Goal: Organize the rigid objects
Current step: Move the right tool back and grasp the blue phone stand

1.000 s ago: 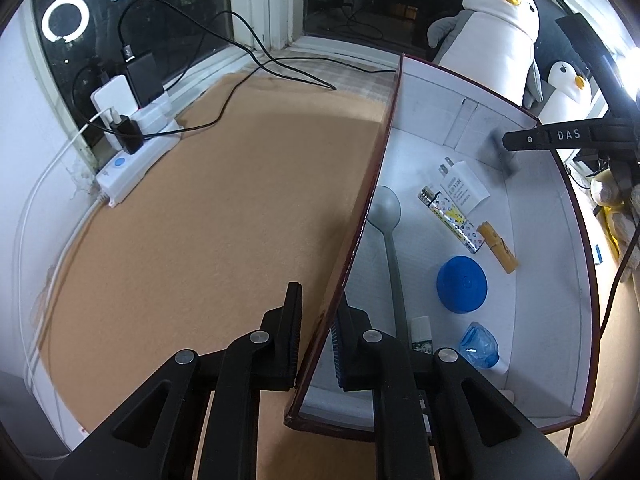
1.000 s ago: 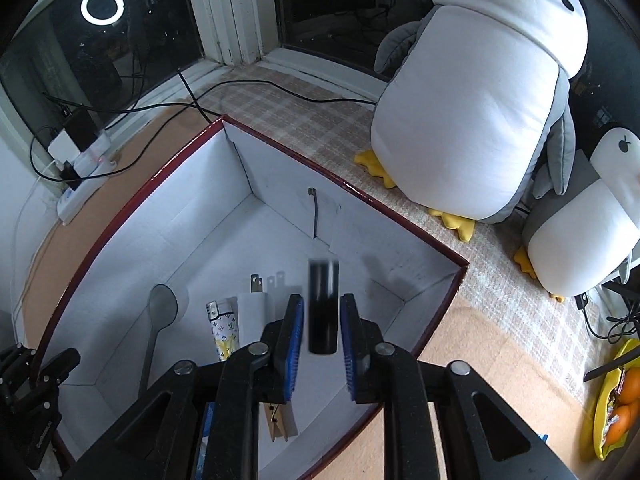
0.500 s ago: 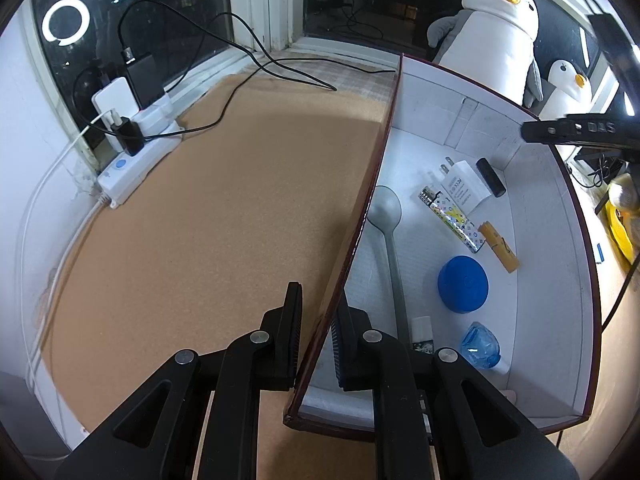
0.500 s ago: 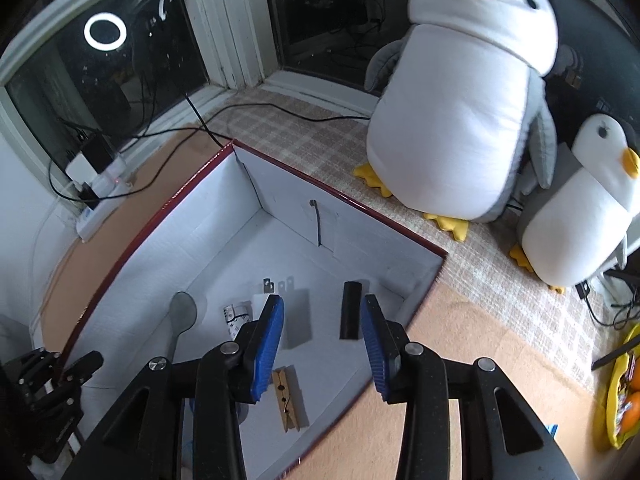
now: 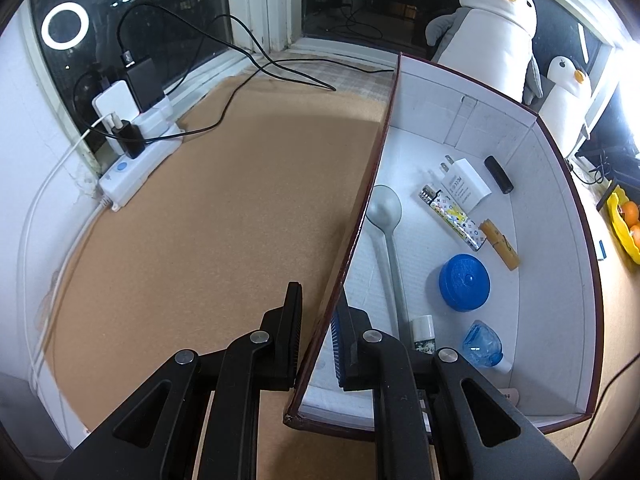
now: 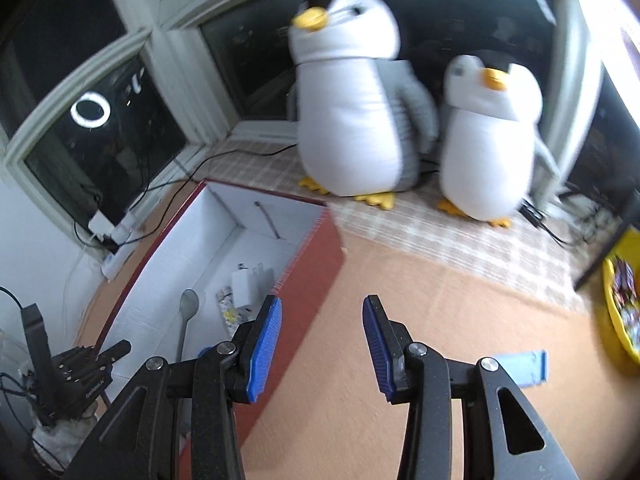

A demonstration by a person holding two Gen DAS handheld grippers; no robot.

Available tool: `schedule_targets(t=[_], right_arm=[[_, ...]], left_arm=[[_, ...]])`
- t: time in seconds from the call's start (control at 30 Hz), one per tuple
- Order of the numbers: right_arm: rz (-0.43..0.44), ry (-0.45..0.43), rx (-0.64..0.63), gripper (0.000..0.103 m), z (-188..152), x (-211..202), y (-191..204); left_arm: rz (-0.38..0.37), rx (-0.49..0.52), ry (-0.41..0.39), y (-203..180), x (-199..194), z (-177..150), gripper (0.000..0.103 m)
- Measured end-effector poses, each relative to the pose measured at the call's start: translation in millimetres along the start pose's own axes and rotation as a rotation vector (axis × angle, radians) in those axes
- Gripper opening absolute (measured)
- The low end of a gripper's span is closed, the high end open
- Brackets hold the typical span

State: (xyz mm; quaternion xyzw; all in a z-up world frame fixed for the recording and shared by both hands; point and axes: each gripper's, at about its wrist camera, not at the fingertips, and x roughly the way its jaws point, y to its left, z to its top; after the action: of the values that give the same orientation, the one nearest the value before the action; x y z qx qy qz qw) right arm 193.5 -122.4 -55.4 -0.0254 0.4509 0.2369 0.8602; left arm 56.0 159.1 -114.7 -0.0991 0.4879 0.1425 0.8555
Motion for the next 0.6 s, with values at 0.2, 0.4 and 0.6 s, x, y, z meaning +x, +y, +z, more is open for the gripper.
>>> schedule_targets(t=[0.2,0.4,0.6], right_arm=[[-0.062,0.018,0.064,0.047,-28,-7,-39],[-0.138,0.055,0.141,0.052,-60,-4,-87],[-0.196,0.089,0.21,0.053,-79,1,-128]], left_arm=[[0.003,0.005,0.001,-1,-1,0,0.012],[0.004,0.006,0.011,0,-1,0,0.012],[0.011,0.007,0.019,-2,0,-1,0.013]])
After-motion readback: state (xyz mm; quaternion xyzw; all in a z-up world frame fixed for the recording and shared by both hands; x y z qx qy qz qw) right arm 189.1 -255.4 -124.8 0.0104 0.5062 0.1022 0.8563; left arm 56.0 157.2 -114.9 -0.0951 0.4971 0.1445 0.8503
